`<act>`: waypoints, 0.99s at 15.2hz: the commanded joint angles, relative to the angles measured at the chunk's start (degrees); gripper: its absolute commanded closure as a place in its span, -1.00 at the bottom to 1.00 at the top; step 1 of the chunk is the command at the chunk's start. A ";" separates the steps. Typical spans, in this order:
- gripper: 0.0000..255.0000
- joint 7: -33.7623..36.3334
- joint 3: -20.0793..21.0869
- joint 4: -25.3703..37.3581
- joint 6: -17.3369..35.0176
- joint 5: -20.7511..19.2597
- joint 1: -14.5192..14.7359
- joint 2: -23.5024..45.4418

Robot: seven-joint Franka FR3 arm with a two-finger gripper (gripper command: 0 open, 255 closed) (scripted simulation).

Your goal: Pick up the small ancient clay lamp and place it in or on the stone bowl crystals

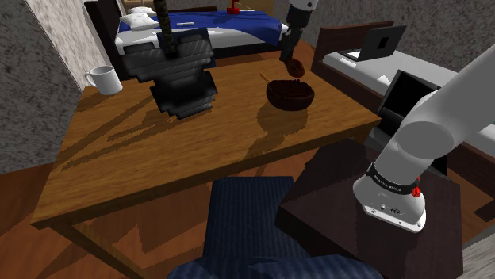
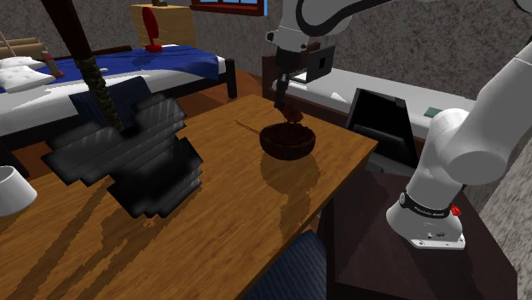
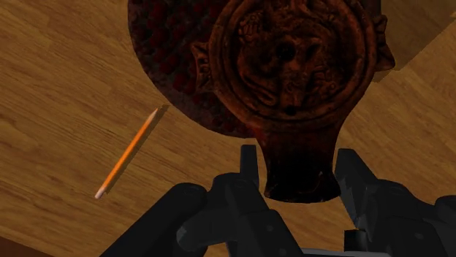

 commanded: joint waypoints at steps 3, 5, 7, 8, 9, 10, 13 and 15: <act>1.00 -2.38 -1.36 -1.78 2.15 0.10 -0.68 0.59; 1.00 -2.63 -1.41 -2.94 3.72 0.27 -0.65 1.01; 1.00 -2.90 -1.46 -4.06 5.29 0.45 -0.61 1.49; 1.00 -3.04 -1.49 -4.60 6.08 0.54 -0.59 1.75; 1.00 -3.18 -1.52 -5.13 6.86 0.65 -0.56 2.02; 1.00 -3.33 -1.54 -5.64 7.66 0.76 -0.54 2.30; 1.00 -3.81 -1.63 -7.12 10.04 1.13 -0.45 3.24; 1.00 -4.15 -1.69 -8.05 11.64 1.41 -0.38 3.94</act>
